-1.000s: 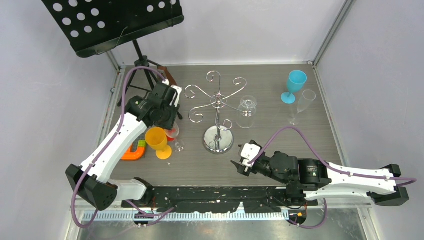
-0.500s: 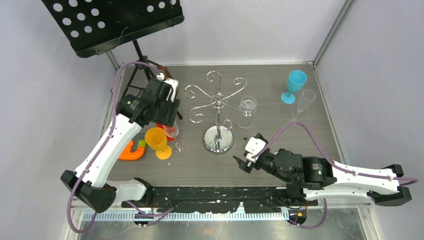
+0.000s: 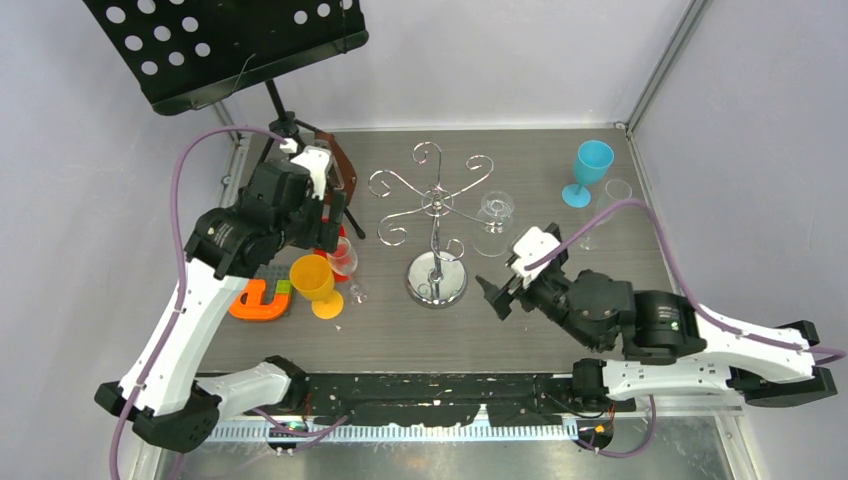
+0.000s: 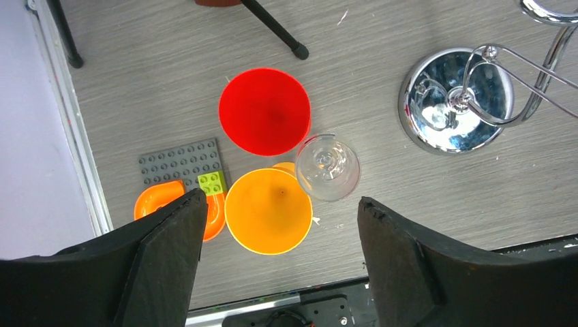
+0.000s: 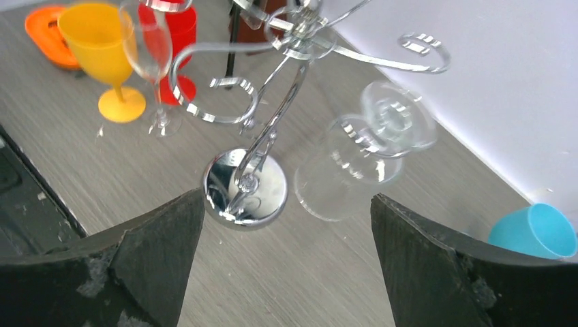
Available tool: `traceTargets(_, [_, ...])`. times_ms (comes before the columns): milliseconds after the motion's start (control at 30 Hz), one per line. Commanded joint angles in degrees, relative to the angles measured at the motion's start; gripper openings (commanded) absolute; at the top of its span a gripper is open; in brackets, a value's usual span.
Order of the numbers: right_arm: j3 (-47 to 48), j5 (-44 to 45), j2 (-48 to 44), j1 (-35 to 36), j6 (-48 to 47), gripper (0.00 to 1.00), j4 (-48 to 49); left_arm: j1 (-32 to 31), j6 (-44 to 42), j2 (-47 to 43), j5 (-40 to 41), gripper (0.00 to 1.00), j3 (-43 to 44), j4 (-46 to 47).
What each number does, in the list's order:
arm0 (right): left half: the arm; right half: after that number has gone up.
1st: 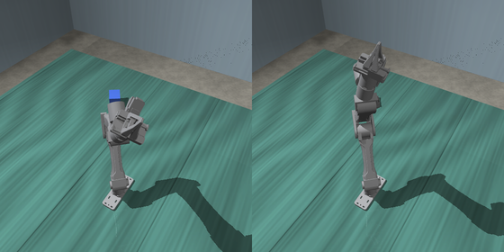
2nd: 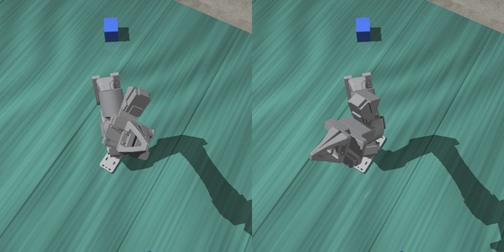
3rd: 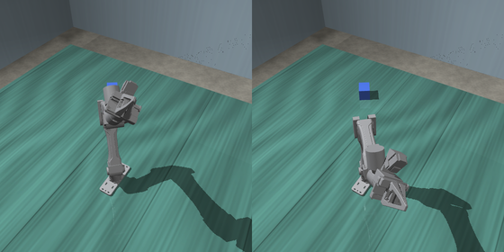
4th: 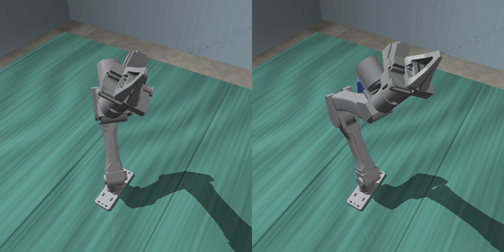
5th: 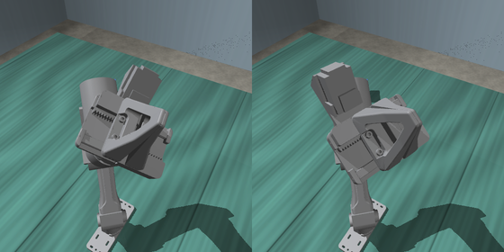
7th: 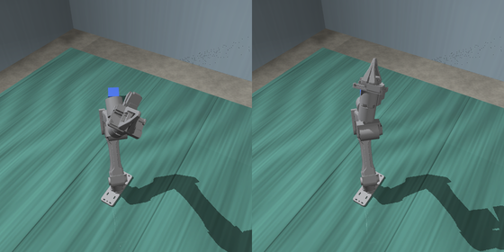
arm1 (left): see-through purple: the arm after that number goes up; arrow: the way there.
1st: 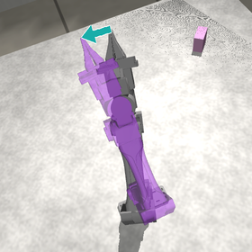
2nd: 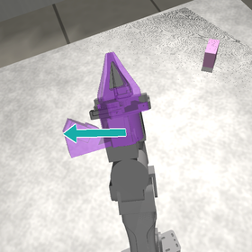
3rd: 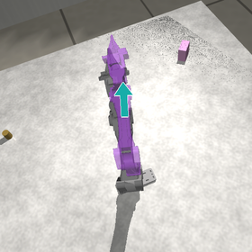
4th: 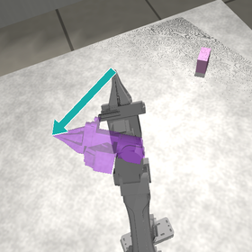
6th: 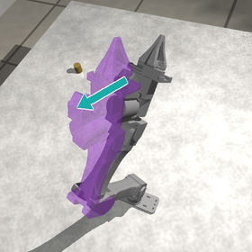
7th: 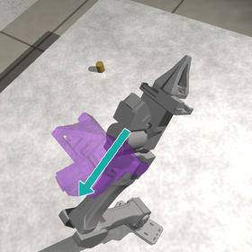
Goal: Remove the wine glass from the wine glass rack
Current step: Pick up the wine glass from the wine rack.
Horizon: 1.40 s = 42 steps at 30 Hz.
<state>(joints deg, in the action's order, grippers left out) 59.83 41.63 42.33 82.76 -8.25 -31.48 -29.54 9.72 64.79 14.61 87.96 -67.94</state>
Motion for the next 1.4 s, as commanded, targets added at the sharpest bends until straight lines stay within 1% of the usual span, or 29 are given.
traceTargets(0, [11.05, 5.72, 2.07, -0.1, 5.74, 0.99, -7.57, 0.27, -1.1, -2.83, 0.57, 0.84, 0.48, 2.46])
traceTargets(67, [15.47, 6.73, 3.62, -0.39, 6.65, 0.99, -9.63, 0.32, -1.18, -4.06, -0.48, 0.91, -0.3, 3.54])
traceTargets(133, [19.66, 7.34, 5.57, -1.1, 7.32, 0.99, -12.0, 0.27, -1.19, -5.42, -1.26, 0.99, -1.3, 4.79])
traceTargets(200, [24.26, 7.55, 8.56, -2.72, 7.87, 0.99, -15.24, 0.28, -1.26, -6.8, -1.56, 1.0, -2.28, 5.88])
traceTargets(267, [30.24, 4.83, 11.65, -8.05, 8.15, 0.98, -18.03, 0.27, -1.51, -7.95, -1.93, 1.0, -3.09, 6.6])
traceTargets(333, [33.01, -1.59, 13.88, -13.99, 8.97, 0.97, -19.24, 0.27, -1.71, -8.92, -2.61, 1.0, -4.13, 7.02])
traceTargets(367, [33.65, -6.5, 15.06, -18.77, 9.86, 0.97, -19.43, 0.28, -1.72, -9.61, -3.03, 1.0, -4.69, 7.18])
traceTargets(400, [34.77, -8.55, 15.63, -20.97, 10.29, 0.96, -19.46, 0.27, -1.72, -10.02, -3.59, 1.0, -5.37, 7.39])
traceTargets(433, [35.24, -12.35, 16.61, -25.06, 10.96, 0.96, -19.48, 0.27, -1.67, -10.82, -4.1, 1.0, -6.18, 7.71])
traceTargets(467, [35.98, -14.07, 17.11, -26.88, 11.41, 0.96, -19.49, 0.27, -1.67, -11.49, -4.56, 1.0, -7.1, 8.12])
traceTargets(500, [36.28, -17.47, 18.15, -30.3, 12.2, 0.96, -19.38, 0.27, -1.63, -12.32, -5.13, 1.0, -8.0, 8.6])
traceTargets(567, [37.22, -21.4, 19.58, -34.21, 13.64, 0.95, -19.4, 0.27, -1.56, -13.68, -6.19, 1.0, -9.7, 9.38])
traceTargets(833, [40.17, -36.38, 23.62, -46.71, 19.7, 0.95, -18.9, 0.28, -0.86, -18.43, -10.22, 1.0, -14.82, 11.46])
traceTargets(1067, [38.98, -53.31, 25.44, -57.77, 24.77, 0.94, -18.5, 0.32, -0.55, -23.43, -13.79, 1.0, -19.58, 13.86])
traceTargets(1100, [38.17, -56.5, 25.5, -58.75, 25.72, 0.93, -18.25, 0.27, -0.62, -24.11, -14.27, 0.99, -19.96, 14.2])
traceTargets(1233, [34.67, -64.83, 25.14, -64.24, 28.76, 0.87, -15.43, 0.27, -0.75, -26.65, -18.22, 1.0, -21.5, 14.97])
traceTargets(1300, [32.78, -68.27, 24.73, -66.97, 30.18, 0.84, -14.04, 0.29, -0.62, -27.86, -19.52, 1.0, -22.23, 15.35])
traceTargets(1367, [31.2, -70.85, 24.63, -68.0, 30.94, 0.81, -13.3, 0.28, -0.53, -28.94, -21.04, 1.0, -23.06, 15.61])
